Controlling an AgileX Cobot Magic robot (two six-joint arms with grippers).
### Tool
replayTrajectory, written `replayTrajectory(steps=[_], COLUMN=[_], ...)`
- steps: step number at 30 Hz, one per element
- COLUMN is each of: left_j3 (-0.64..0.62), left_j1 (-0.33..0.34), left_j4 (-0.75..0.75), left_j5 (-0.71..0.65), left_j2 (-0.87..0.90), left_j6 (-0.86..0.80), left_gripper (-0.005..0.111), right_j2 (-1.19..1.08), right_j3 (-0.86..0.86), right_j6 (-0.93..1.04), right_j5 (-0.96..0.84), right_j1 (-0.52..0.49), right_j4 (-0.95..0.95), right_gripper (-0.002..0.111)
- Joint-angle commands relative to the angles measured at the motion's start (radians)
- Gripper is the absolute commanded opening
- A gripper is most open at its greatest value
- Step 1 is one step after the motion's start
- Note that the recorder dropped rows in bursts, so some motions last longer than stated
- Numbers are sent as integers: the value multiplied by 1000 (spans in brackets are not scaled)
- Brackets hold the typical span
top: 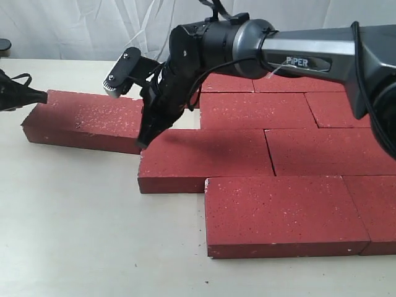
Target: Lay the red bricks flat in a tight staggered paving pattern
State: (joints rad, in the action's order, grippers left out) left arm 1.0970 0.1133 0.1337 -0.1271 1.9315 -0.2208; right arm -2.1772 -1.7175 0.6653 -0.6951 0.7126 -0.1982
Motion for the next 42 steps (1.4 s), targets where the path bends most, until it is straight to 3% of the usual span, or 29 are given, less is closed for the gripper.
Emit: replayTrajectory(steps=[1,8,16,27,42], left_j3=[-25,-31,-31,-31,-31], left_j1=[7,7,5,5,-17], left_j4=[7,35,54,77,81], left_j5=[53,111,145,153,153], left_j2=[-7,43,68,69,69], left_j6=[4,4,4,4,4], left_gripper=[0,0,0,0,0], right_j2=[16,-44,-146,-211,-211], right_j3=[-3,-11,-159,-231,-231], right_j6=[171,265,231,82,29], right_j5=[-90,52,-1,-29,29], right_j1=[17,69,75,73,53], right_j4=[-214,-281,-277,-75,-27], right_gripper=[-1,-1,-1,-1,-1])
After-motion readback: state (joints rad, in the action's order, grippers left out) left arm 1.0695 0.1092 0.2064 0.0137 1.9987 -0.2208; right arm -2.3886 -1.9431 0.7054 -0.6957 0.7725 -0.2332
